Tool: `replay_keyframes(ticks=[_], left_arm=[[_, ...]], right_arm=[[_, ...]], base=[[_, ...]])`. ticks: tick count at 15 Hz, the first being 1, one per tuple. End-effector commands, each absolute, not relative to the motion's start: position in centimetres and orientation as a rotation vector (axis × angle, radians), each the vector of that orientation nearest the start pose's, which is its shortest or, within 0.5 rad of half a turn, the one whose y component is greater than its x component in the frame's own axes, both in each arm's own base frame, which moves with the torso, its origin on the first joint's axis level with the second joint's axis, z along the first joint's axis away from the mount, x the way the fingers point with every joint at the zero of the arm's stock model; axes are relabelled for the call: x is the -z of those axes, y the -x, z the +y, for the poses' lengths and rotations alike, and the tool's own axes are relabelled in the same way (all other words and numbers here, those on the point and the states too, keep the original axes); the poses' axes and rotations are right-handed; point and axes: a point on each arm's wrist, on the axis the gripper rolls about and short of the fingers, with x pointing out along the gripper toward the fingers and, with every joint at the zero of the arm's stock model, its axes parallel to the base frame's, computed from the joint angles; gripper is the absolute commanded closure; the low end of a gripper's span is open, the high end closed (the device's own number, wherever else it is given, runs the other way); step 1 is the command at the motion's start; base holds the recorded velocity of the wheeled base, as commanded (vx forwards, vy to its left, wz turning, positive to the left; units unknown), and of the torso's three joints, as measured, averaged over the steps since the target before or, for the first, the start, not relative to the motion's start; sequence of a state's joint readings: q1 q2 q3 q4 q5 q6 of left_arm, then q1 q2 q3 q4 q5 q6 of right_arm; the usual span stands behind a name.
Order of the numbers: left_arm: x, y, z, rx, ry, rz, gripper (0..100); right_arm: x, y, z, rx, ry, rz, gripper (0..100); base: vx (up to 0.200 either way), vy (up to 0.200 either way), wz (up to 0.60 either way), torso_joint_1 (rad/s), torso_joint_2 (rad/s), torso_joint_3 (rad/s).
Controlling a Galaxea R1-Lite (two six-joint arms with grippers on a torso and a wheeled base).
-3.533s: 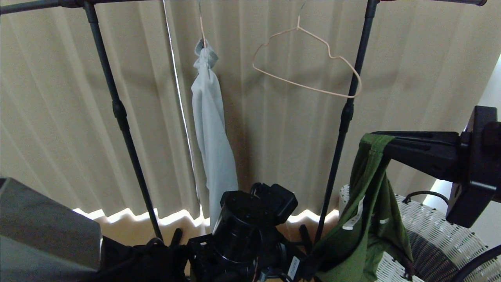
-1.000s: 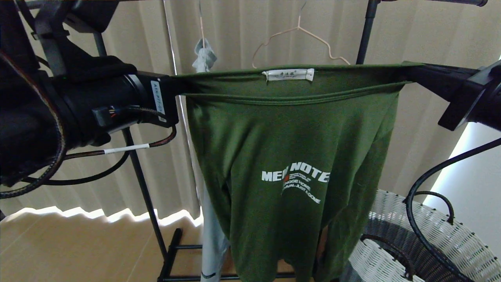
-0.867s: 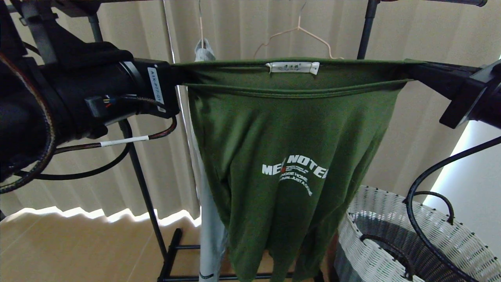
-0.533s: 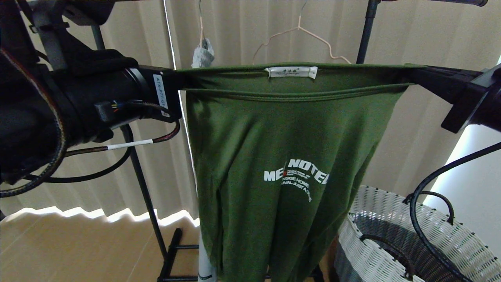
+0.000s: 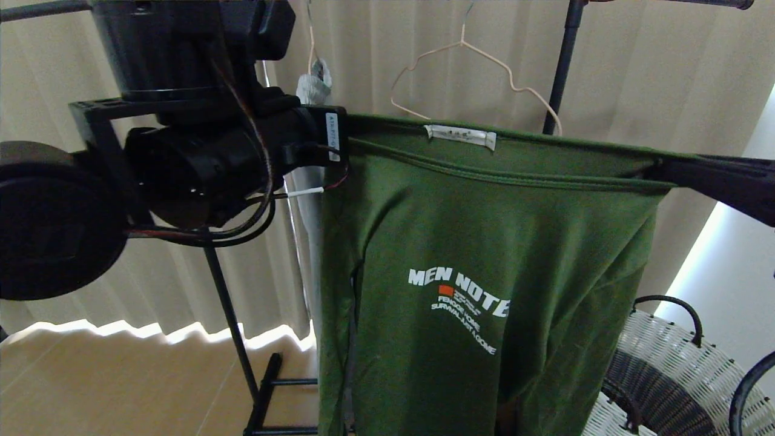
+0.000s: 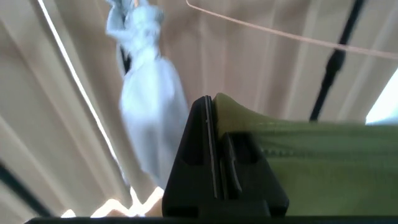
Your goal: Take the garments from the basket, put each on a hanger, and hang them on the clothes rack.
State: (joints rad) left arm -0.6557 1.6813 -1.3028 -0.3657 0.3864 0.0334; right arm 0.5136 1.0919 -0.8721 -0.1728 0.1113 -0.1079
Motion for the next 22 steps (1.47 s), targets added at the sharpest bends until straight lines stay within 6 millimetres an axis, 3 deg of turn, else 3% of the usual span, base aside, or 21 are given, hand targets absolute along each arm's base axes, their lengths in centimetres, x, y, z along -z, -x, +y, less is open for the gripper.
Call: replay_keyframes(ticks=[1,6,9,13,17,22], left_arm=[[-28.6,-28.6,-21.0,0.272,-0.055,0.039,100],[-28.6,-28.5,-20.9,0.266,-0.06,0.044,100],[-29.1,-26.8,-19.5,0.273,-0.072,0.061,100],[-29.7,-21.8,-15.8,0.393,-0.108,0.143,100],[-29.7,-17.8,-13.4,0.597,-0.106,0.177,100],[-28.7,-15.9,-12.5,0.724,-0.101,0.193,100]], right_arm=[[-29.1,-12.2,7.5,-0.714,0.104,0.017,100],[-28.9,-13.2,8.0,-0.721,0.108,0.036,100],[-29.0,-15.0,7.5,-0.628,0.109,0.058,100],[-29.2,-20.0,8.5,-0.563,0.086,-0.049,100],[-29.5,-23.5,9.9,-0.56,0.008,-0.118,100],[-29.9,-24.9,10.5,-0.562,-0.015,-0.142,100]], base=[[0.0,0.0,0.0,0.0,0.0,0.0],[0.0,0.0,0.0,0.0,0.0,0.0],[0.0,0.0,0.0,0.0,0.0,0.0],[0.0,0.0,0.0,0.0,0.0,0.0],[0.0,0.0,0.0,0.0,0.0,0.0],[0.0,0.0,0.0,0.0,0.0,0.0]])
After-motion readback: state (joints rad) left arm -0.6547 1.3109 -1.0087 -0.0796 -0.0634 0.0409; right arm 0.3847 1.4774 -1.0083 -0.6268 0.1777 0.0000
